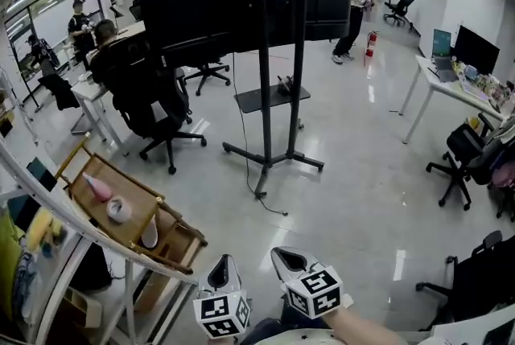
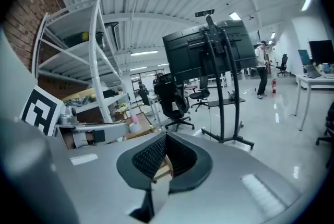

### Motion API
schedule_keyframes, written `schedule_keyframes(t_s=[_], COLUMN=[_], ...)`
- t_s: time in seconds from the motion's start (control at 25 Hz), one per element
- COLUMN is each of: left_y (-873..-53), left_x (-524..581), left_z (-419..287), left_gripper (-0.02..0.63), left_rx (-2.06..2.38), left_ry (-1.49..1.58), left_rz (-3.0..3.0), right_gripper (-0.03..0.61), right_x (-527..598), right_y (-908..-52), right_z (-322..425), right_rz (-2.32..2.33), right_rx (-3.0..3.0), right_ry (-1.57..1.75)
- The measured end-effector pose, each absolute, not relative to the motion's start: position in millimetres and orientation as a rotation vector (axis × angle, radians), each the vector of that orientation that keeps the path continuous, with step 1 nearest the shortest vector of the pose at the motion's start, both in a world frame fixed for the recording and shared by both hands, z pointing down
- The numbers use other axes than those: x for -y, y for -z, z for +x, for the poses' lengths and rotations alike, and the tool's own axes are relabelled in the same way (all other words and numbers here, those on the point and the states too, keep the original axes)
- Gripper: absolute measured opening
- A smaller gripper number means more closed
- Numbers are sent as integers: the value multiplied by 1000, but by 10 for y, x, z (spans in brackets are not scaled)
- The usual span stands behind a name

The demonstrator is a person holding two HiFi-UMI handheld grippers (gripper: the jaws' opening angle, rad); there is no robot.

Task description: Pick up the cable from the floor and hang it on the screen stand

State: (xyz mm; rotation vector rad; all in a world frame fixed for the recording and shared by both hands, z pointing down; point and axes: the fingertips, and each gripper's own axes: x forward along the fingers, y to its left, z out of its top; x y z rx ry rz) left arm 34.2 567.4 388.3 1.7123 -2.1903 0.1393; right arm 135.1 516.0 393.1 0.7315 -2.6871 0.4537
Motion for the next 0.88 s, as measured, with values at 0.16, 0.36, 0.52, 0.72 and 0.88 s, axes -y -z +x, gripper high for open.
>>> schedule_keyframes(t_s=[0.16,0.36,0.52,0.72,0.88], left_y=[-3986,-4019,-4014,-4225,-4401], left_x=[-5218,-4415,-3685,-2756,-2124], left_z=[356,247,126,-134,-356], left_gripper=[6,6,8,6,6], left_rx=[2143,2140,2159,2143,2159], left_ry=[-162,-201,-226,-208,-222], left_rz=[1757,1771,1773,1727,1693], right_gripper=[-2,-2,-2,-2,-2], right_x=[-4675,-3817,-3020,-2078,-1457], right_y=[-4050,-4087,-4142,-4305,-4493], right_z=[1535,1523,1367,1017,714], right_rz=[857,906,871,799,732], right_rx=[2645,2627,2613,2596,2584], right_ry=[-494,-515,-509,-476,-446])
